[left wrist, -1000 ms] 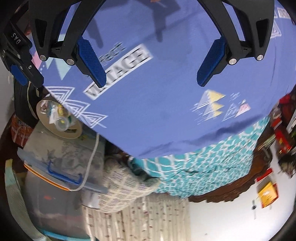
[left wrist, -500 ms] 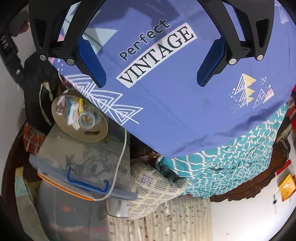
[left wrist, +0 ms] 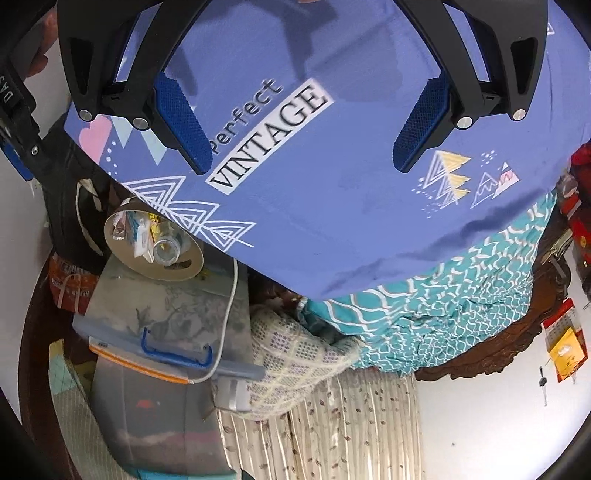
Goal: Collect trash
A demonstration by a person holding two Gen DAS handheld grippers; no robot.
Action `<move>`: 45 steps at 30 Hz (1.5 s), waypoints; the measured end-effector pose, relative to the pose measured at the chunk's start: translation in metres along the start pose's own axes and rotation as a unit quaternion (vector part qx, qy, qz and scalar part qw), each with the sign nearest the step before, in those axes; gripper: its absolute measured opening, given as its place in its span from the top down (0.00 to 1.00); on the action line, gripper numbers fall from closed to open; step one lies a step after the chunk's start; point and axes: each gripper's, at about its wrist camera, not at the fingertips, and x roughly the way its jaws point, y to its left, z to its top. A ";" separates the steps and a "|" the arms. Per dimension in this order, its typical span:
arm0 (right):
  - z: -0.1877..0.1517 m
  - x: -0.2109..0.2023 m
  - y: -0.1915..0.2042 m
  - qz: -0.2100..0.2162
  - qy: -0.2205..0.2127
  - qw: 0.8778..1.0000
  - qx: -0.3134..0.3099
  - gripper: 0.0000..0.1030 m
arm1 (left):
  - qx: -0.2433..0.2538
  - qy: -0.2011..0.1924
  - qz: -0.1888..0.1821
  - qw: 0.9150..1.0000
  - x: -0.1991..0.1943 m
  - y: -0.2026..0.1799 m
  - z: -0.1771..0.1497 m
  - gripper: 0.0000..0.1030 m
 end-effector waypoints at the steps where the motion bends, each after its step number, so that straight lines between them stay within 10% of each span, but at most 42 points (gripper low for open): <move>1: -0.002 -0.008 0.004 -0.001 -0.008 1.000 -0.001 0.03 | -0.005 -0.005 -0.002 1.000 -0.006 0.005 -0.002 0.08; 24: -0.024 -0.097 0.061 0.030 -0.086 0.996 -0.022 0.03 | -0.044 -0.105 0.023 0.993 -0.105 0.067 -0.040 0.08; 45: -0.026 -0.096 0.064 0.049 -0.075 0.996 -0.022 0.03 | -0.031 -0.095 0.050 0.994 -0.100 0.065 -0.045 0.08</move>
